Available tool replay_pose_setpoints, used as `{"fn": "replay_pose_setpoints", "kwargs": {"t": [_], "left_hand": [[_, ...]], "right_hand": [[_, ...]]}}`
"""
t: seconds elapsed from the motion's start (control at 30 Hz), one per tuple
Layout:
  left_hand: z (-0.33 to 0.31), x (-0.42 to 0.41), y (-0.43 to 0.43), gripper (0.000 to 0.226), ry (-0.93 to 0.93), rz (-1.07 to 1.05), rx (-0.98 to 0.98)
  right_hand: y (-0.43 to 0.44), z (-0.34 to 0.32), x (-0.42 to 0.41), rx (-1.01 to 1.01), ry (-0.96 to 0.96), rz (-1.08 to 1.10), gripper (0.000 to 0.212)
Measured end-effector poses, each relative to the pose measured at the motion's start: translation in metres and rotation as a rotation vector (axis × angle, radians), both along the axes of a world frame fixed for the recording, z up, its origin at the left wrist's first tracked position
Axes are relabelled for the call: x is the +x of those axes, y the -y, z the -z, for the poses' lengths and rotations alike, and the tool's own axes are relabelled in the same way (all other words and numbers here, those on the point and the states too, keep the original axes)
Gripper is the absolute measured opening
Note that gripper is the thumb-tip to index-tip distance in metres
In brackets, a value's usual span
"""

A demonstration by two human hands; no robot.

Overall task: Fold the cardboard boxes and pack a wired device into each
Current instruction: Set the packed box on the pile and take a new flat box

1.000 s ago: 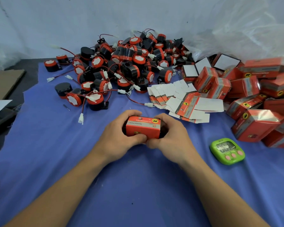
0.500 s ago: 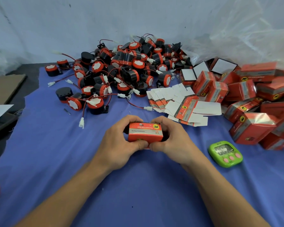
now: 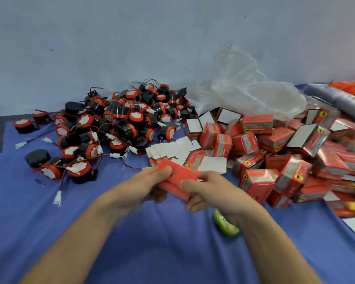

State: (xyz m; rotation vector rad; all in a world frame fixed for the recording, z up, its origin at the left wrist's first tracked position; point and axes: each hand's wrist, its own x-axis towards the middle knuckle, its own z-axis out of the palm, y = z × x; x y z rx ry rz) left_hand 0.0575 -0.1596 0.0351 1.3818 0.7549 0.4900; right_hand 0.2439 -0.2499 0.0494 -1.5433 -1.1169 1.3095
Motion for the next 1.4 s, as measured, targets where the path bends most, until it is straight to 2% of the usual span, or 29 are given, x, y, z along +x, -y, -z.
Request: {"fn": "replay_pose_setpoints", "kwargs": {"t": [0.03,0.1,0.13,0.17,0.2,0.27,0.33,0.37,0.43,0.5,0.57,0.67,0.73,0.8,0.87,0.97,1.07,1.13,1.2,1.23,1.3,1.33,1.37,1.4], "left_hand": [[-0.006,0.010,-0.004,0.055,0.115,0.037,-0.064],[-0.015,0.032,-0.011,0.057,0.190,-0.023,-0.086],[-0.018,0.042,-0.014,0.046,0.120,-0.102,-0.011],[-0.018,0.053,-0.016,0.032,-0.009,-0.165,0.116],[-0.015,0.063,-0.018,0.022,-0.165,-0.197,0.281],[0.000,0.076,-0.023,0.026,-0.438,-0.142,0.596],[0.010,0.081,-0.025,0.047,-0.595,0.047,0.804],[0.015,0.082,-0.026,0.060,-0.657,0.165,0.864],[0.023,0.084,-0.027,0.075,-0.797,0.293,0.896],[0.028,0.084,-0.027,0.061,-0.857,0.281,0.939],[0.029,0.081,-0.026,0.046,-0.851,0.291,0.974],[0.025,0.069,-0.025,0.034,-0.845,0.288,1.023],[0.026,0.064,-0.025,0.017,-0.796,0.197,1.105],[0.029,0.057,-0.025,0.021,-0.704,0.048,1.150],[0.033,0.051,-0.025,0.028,-0.574,-0.113,1.087],[0.039,0.035,-0.030,0.037,-0.373,-0.408,0.824],[0.038,0.011,-0.036,0.033,-0.148,-0.581,0.503],[0.038,-0.006,-0.035,0.031,-0.045,-0.595,0.359],[0.038,-0.019,-0.031,0.028,0.016,-0.602,0.270],[0.037,-0.024,-0.027,0.026,0.078,-0.606,0.216],[0.034,-0.031,-0.018,0.027,0.269,-0.586,0.043],[0.033,-0.035,-0.015,0.038,0.388,-0.559,-0.064],[0.032,-0.039,-0.013,0.051,0.508,-0.535,-0.170],[0.031,-0.044,-0.012,0.059,0.599,-0.528,-0.257]], "right_hand": [[-0.004,-0.012,0.014,0.028,-0.091,0.100,0.040],[-0.012,-0.037,0.041,0.119,-0.483,0.278,0.041],[-0.015,-0.046,0.054,0.159,-0.647,0.321,0.049],[-0.018,-0.053,0.065,0.168,-0.706,0.349,0.055],[-0.022,-0.057,0.071,0.147,-0.671,0.370,0.053],[-0.031,-0.054,0.073,0.081,-0.468,0.432,0.033],[-0.040,-0.042,0.064,0.089,-0.185,0.467,0.017],[-0.042,-0.033,0.060,0.124,0.014,0.441,0.018],[-0.042,-0.019,0.050,0.146,0.534,0.272,0.033],[-0.044,-0.007,0.040,0.063,0.958,-0.015,0.051],[-0.047,0.010,0.031,-0.014,1.051,-0.167,0.061],[-0.046,0.025,0.027,-0.037,1.027,-0.179,0.058],[-0.044,0.025,0.029,-0.004,1.050,-0.165,0.048],[-0.043,0.023,0.026,0.018,1.097,-0.178,0.048],[-0.040,0.023,0.019,0.060,1.199,-0.195,0.044],[-0.034,0.022,0.004,0.155,1.371,-0.143,0.025],[-0.033,0.013,-0.005,0.205,1.457,0.135,0.029],[-0.033,0.009,-0.008,0.334,1.284,0.425,0.035],[-0.035,0.011,-0.022,0.544,0.864,0.597,0.038],[-0.038,0.014,-0.034,0.641,0.659,0.591,0.040],[-0.043,0.026,-0.064,0.739,0.378,0.480,0.050],[-0.045,0.035,-0.079,0.757,0.310,0.412,0.054],[-0.046,0.046,-0.091,0.780,0.330,0.353,0.056],[-0.046,0.058,-0.100,0.802,0.433,0.301,0.056]]}}
